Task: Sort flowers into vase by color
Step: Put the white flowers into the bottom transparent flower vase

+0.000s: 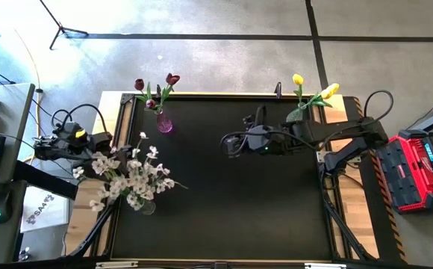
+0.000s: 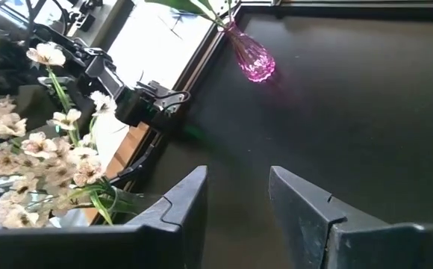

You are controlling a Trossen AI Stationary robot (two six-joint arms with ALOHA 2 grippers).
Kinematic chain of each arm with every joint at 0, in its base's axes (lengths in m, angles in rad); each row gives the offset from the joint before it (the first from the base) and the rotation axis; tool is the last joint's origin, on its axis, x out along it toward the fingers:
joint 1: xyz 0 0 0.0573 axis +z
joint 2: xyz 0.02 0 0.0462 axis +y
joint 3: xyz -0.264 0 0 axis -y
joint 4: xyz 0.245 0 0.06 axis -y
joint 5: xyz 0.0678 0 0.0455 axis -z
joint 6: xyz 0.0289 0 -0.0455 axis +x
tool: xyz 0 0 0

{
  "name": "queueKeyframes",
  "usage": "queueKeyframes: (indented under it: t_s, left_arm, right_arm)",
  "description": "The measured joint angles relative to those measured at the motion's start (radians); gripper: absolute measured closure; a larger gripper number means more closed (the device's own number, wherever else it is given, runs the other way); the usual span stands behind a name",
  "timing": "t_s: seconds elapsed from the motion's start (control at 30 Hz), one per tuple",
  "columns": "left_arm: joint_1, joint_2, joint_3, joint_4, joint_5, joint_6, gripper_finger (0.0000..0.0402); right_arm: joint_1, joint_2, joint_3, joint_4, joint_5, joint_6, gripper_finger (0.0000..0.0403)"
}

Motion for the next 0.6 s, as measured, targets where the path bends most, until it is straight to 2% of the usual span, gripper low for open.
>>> queueKeyframes:
  t_s: [0.17,0.5,0.6]
  left_arm:
    - [0.000,0.000,0.000,-0.033,-0.046,-0.014,0.0093]
    - [0.000,0.003,0.050,-0.101,-0.224,0.102,0.0087]
    - [0.000,0.005,0.060,-0.100,-0.227,0.067,0.0076]
  right_arm:
    - [0.004,0.000,0.000,0.011,-0.001,-0.009,0.0269]
    - [0.010,-0.003,0.000,0.059,0.004,-0.068,0.0269]
    - [0.010,-0.003,0.000,0.059,-0.001,-0.071,0.0269]
